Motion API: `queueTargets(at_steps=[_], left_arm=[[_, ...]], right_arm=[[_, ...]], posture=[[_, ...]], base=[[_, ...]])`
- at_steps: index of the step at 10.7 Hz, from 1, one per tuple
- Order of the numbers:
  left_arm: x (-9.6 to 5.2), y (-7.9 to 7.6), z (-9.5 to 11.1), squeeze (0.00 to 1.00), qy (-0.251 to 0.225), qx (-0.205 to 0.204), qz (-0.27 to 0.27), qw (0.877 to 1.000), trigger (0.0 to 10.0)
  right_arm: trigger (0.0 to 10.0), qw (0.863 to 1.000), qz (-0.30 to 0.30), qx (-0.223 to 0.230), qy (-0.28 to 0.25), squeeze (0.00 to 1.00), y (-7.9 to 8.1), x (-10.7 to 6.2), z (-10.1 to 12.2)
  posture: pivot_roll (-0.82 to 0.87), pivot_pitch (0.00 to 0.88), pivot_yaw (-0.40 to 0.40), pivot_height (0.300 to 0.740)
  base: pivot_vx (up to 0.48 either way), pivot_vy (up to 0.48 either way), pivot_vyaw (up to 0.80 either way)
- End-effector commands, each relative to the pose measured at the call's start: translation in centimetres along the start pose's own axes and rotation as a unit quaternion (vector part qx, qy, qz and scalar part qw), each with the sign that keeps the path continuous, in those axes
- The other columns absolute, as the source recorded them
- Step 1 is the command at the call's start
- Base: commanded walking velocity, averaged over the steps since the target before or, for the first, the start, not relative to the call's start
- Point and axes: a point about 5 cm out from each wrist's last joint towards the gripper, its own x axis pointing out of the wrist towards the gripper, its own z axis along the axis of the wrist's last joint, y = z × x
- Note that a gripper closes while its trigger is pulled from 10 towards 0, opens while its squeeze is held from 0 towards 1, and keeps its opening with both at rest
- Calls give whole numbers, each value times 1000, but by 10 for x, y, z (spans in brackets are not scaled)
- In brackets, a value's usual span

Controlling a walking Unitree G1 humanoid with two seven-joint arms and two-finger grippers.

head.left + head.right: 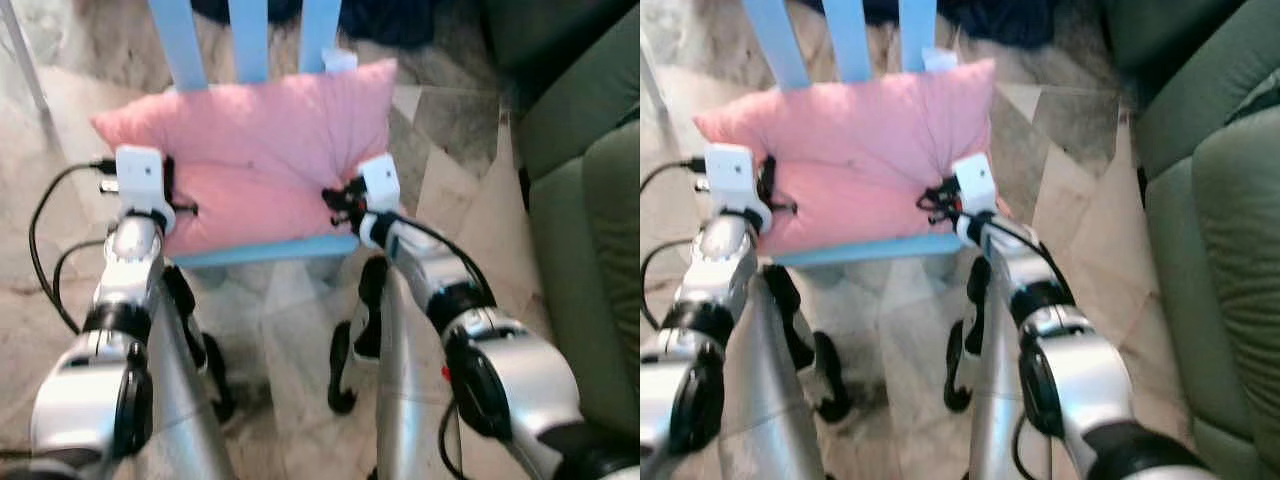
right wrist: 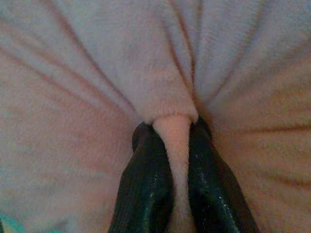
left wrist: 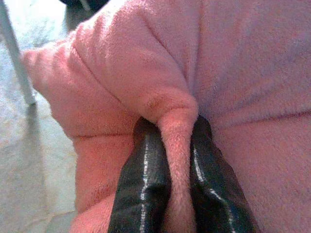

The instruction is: Move the pillow to the sofa

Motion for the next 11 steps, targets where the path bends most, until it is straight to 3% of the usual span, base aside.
queueTargets(at_steps=[1,2,3,4,6,7,8,9,10,11], left_arm=[[-24,-28,-45,0,77,-7,-77,994,0],[-34,-19,-34,0,13,-33,-79,996,0],[-40,-5,-30,0,-6,-50,-50,998,0],[-48,3,-33,0,-8,-53,-30,998,0],[-68,5,-33,0,-24,-51,-26,998,0],[-69,3,-27,0,-33,-81,-26,996,0],[-69,-2,-15,0,-50,-85,-34,995,0],[-70,-11,-8,0,-62,-86,-52,993,0],[-73,-23,-6,0,-55,-89,-61,993,10000],[-76,-31,-7,0,-48,-91,-69,992,10000]], right_arm=[[0,998,11,10,66,0,-3,-19,-41],[0,999,-29,15,43,0,-20,-34,-45],[0,999,-39,15,26,0,-23,-45,-51],[0,995,-83,63,3,0,-26,-55,-59],[0,976,-185,103,-51,0,-19,-82,-75],[0,969,-205,123,-62,0,-9,-89,-81],[0,970,-199,115,-80,0,3,-92,-77],[3294,970,-202,108,-86,0,9,-97,-75],[10000,968,-213,106,-81,0,10,-104,-75],[10000,969,-210,100,-86,0,10,-106,-72]], posture=[[5,292,-159,461],[7,235,-153,461],[17,179,-147,461],[35,112,-125,461],[46,17,-86,461],[26,0,-64,461],[23,0,-53,461],[19,0,-51,461],[15,0,-52,461],[11,0,-57,461]], base=[[0,0,0],[0,0,0],[0,0,0],[0,0,0],[0,0,0],[0,0,0],[0,0,0],[0,0,0],[0,0,0],[0,0,0]])
